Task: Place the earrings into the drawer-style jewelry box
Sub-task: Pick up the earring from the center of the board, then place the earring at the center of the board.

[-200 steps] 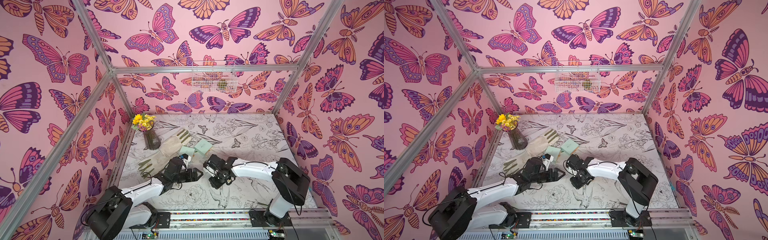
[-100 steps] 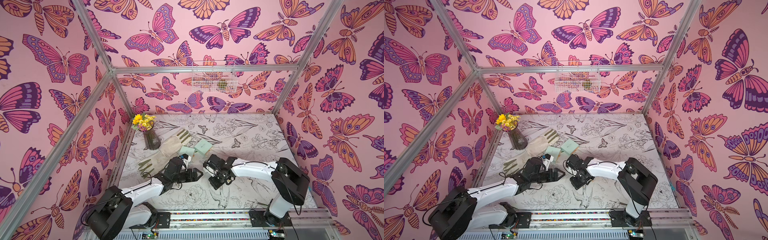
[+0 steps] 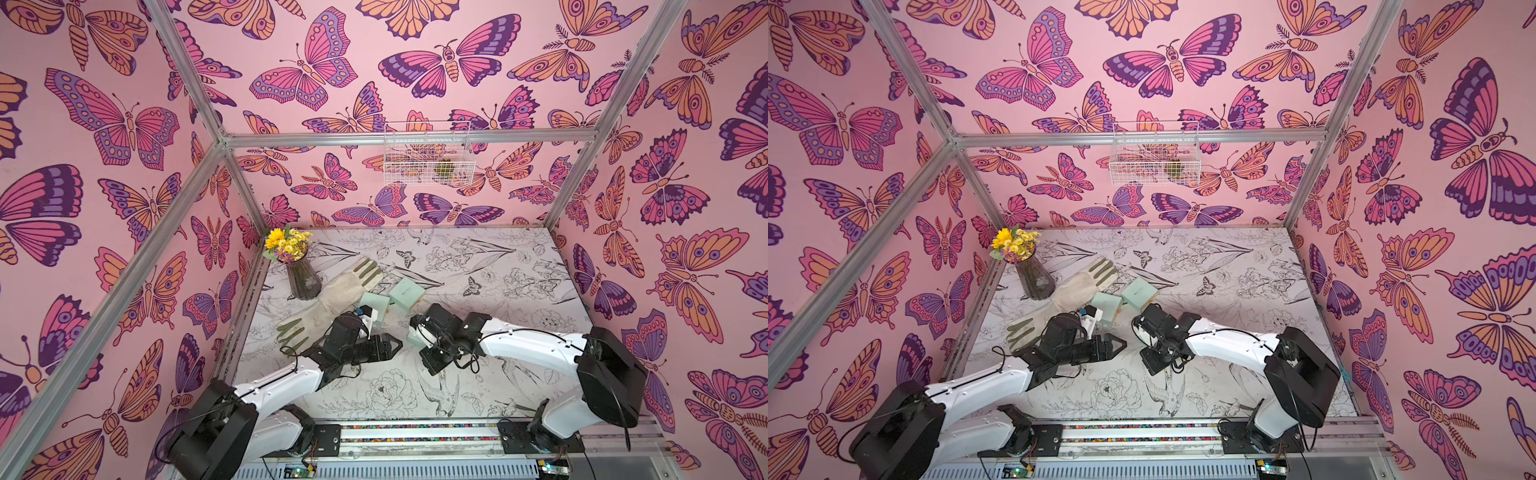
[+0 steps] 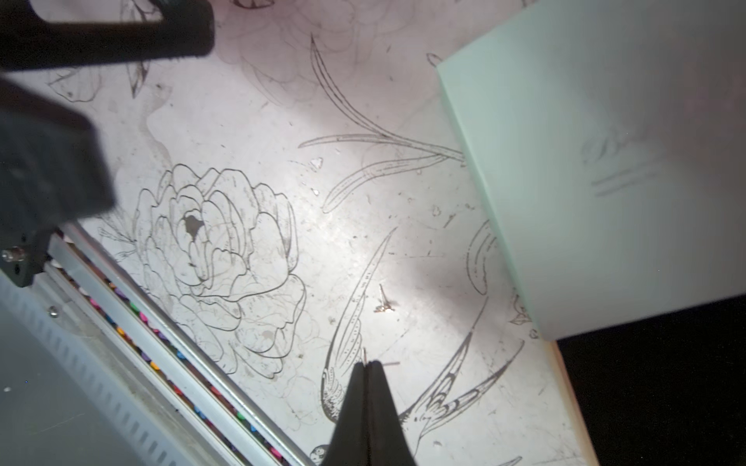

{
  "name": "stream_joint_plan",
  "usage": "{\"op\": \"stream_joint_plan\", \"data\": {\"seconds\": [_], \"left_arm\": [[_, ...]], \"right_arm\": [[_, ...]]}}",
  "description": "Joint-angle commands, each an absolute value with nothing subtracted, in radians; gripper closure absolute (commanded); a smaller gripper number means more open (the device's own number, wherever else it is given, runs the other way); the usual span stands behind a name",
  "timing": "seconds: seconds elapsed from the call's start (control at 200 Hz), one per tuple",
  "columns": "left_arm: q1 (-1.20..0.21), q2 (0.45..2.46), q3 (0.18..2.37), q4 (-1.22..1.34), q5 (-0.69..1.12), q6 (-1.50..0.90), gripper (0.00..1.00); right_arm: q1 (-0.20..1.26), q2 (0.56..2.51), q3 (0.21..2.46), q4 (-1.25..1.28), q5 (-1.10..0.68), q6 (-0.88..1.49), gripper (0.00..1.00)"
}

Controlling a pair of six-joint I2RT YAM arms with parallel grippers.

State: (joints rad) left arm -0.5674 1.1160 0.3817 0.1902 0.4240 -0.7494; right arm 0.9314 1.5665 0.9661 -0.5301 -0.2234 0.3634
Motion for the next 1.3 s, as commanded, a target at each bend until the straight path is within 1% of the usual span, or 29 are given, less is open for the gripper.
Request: {"op": "stream_joint_plan", "data": {"seconds": [0.0,0.07,0.16,0.255,0.411,0.666,0.901,1.297], "left_arm": [[-0.527,0.982,0.339,0.146,0.353,-0.763,0.18],[-0.49,0.905,0.287,0.099,0.332,-0.778,0.18],[-0.431,0.847,0.261,0.071,0.355,-0.79,0.18],[-0.387,0.828,0.249,0.069,0.389,-0.793,0.18],[-0.364,0.824,0.234,0.069,0.39,-0.796,0.19],[-0.36,0.872,0.216,0.108,0.436,-0.819,0.19],[-0.36,0.88,0.183,0.112,0.433,-0.847,0.19],[-0.357,0.953,0.213,0.137,0.453,-0.842,0.19]], "right_arm": [[0.945,1.644,1.019,-0.419,-0.369,0.454,1.0],[0.963,1.688,1.05,-0.379,-0.402,0.489,1.0],[0.979,1.742,1.074,-0.332,-0.442,0.528,1.0],[0.981,1.775,1.07,-0.248,-0.514,0.578,1.0],[0.982,1.812,1.055,-0.142,-0.578,0.642,1.0],[0.982,1.839,1.016,-0.028,-0.565,0.732,1.0],[0.982,1.859,0.993,-0.011,-0.525,0.767,1.0],[0.972,1.902,1.004,-0.04,-0.524,0.772,1.0]]}}
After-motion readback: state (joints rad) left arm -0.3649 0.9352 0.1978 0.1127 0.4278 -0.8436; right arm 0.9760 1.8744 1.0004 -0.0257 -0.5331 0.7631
